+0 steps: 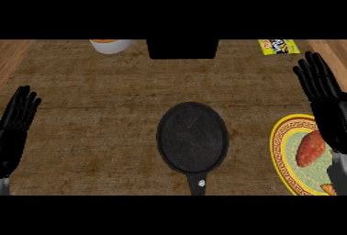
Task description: Pick the sweet potato from the plate and place it in the pan
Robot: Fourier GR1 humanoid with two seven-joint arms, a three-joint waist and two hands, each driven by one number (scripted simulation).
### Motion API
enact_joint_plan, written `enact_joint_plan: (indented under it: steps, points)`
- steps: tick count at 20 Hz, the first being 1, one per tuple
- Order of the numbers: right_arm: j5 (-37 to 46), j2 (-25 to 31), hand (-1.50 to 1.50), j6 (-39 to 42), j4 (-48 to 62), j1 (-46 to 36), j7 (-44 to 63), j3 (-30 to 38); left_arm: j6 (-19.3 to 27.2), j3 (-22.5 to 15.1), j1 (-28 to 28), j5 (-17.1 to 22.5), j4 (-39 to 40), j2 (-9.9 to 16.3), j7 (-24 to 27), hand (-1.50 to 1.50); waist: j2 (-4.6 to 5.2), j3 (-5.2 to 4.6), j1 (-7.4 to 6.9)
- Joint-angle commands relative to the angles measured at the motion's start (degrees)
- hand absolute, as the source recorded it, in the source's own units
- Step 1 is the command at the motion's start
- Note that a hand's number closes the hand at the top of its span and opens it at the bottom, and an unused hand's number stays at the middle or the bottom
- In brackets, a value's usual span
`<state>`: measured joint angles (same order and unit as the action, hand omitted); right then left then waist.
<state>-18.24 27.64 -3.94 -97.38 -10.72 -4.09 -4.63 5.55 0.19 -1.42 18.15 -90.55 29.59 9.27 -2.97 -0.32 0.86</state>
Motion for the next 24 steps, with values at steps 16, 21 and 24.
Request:
enact_joint_plan:
  steps: [16, 21, 24]
  points:
    - [13.1, 1.3, -1.50, -43.2, 12.6, 29.1, 32.1, 17.8, 6.6, -9.2, -4.7, -11.6, 1.4, -1.0, -10.7, 0.00, 3.28, -0.17, 1.68]
    - [14.9, 12.5, -1.50, -34.9, 0.8, 35.6, 48.5, 14.0, 7.9, -11.8, -4.3, -13.7, 0.8, -3.1, -12.9, 0.00, 2.98, -0.05, 0.22]
    - [12.1, 19.0, -1.50, -29.4, -8.1, 36.2, 57.7, 15.8, 7.0, -11.1, -2.1, -13.0, 1.3, -3.0, -14.6, 0.00, 2.91, 0.02, 0.11]
